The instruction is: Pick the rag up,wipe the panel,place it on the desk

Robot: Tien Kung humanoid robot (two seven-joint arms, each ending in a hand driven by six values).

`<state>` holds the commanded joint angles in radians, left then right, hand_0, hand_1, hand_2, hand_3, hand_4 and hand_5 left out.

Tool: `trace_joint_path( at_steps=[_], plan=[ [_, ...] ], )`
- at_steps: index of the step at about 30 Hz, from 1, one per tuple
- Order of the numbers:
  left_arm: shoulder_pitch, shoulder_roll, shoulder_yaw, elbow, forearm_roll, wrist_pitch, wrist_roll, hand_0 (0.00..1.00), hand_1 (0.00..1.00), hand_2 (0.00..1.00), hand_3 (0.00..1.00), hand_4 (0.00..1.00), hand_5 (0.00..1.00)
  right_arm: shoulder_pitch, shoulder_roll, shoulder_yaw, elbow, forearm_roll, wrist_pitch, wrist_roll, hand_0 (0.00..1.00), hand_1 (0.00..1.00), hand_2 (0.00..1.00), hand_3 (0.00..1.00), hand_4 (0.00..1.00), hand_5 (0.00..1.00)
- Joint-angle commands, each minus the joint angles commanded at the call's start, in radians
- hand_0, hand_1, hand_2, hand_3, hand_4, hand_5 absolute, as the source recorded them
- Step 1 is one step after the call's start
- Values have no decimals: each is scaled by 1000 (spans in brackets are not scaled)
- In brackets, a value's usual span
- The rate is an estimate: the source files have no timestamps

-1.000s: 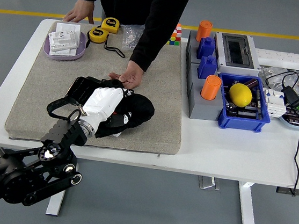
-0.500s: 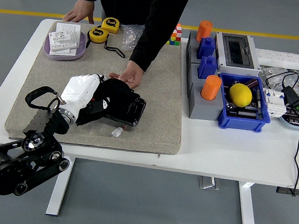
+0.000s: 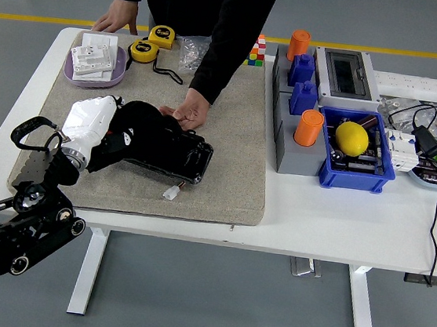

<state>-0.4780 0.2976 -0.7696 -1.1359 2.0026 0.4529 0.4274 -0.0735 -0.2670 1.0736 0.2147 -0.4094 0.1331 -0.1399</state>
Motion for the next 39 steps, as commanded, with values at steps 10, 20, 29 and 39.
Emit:
trace_joint_path(
  at_steps=[10,20,29,39],
  plan=[
    [7,13,-39,19,9,-2,-1,263,217,574,513,317,2,1,0,4,1,-2,-1,0,741,657,697,619,998,560],
    [15,19,-49,34,8,0,-3,261,218,575,513,318,2,-1,0,4,3,-2,-2,0,741,658,696,619,998,561],
    [16,14,-34,15,11,-1,1,261,218,575,513,317,2,-1,-1,-2,4,2,-2,2,742,657,696,619,998,562],
    [-5,2,37,-31,6,-4,10,259,218,576,514,319,2,0,-1,-9,2,7,0,4,741,657,696,619,998,563]
  ],
)
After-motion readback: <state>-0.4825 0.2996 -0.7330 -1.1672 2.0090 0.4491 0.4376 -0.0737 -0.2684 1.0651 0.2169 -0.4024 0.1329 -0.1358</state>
